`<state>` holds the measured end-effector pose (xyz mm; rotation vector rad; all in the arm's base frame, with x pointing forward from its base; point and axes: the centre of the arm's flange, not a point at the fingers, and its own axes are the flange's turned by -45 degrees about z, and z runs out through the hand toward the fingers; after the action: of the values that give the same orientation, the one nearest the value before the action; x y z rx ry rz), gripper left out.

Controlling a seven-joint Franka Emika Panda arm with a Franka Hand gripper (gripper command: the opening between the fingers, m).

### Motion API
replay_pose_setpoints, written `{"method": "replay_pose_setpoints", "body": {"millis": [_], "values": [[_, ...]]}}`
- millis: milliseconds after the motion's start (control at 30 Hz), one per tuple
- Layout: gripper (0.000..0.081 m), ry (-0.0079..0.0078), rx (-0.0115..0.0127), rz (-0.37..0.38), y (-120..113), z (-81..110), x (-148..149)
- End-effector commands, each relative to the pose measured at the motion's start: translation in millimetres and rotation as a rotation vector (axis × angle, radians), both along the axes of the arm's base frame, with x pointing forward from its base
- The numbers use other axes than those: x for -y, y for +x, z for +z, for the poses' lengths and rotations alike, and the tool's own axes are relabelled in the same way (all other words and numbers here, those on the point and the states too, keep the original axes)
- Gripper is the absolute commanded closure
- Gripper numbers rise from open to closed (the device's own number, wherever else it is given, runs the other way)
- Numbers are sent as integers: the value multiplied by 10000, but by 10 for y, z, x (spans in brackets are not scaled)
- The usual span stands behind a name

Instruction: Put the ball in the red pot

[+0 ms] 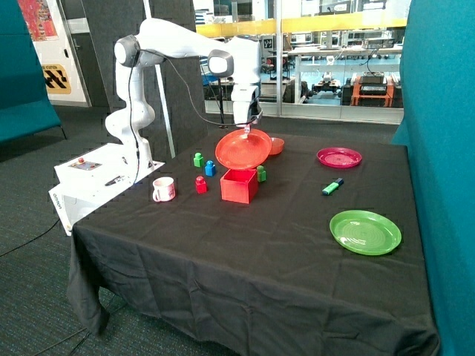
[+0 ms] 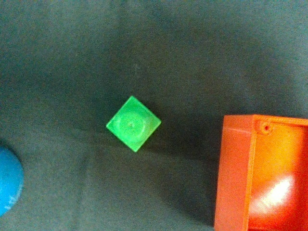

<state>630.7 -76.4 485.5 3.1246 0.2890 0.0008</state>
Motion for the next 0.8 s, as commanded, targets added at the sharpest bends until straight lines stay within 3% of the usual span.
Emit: {"method": "replay_pose_setpoints", "body": {"millis": [0,33,67,100,133,300,367,400,433,500,533,767], "values": [[808,36,-7,-773,103,105,16],[808,36,-7,-773,103,105,16],[808,36,-10,831,91,-11,144],[808,36,-10,790,88,-69,211],[808,36,-8,-131,123,-75,240],[808,36,-8,-454,232,-104,319],[808,35,-11,1591,188,-231,381],[808,36,-9,228,223,-198,378],[808,36,-8,1,253,-180,377],[808,36,-9,21,284,-185,385],[808,35,-11,1668,236,-284,418],[808,35,-11,1596,172,-466,548]]}}
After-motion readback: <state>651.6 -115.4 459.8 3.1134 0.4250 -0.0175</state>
